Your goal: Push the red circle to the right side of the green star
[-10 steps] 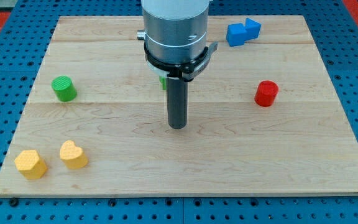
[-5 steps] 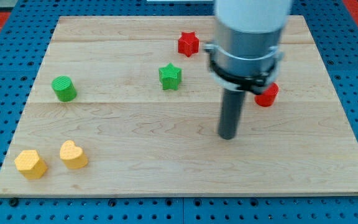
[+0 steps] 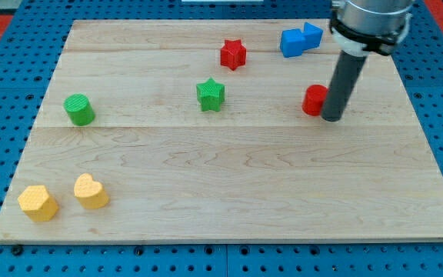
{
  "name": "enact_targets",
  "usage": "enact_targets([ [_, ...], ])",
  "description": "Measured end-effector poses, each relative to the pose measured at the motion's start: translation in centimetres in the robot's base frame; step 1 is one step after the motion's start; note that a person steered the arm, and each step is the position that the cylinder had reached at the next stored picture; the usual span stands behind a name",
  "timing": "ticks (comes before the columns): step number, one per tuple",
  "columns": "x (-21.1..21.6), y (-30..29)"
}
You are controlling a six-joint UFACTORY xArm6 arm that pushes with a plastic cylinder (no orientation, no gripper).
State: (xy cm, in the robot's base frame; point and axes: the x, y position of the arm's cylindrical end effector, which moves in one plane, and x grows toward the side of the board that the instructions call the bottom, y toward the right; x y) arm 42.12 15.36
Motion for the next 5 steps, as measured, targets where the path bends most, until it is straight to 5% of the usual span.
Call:
enact_targets([
  [3, -3.4, 3.2],
  [5, -2.4, -10.9],
])
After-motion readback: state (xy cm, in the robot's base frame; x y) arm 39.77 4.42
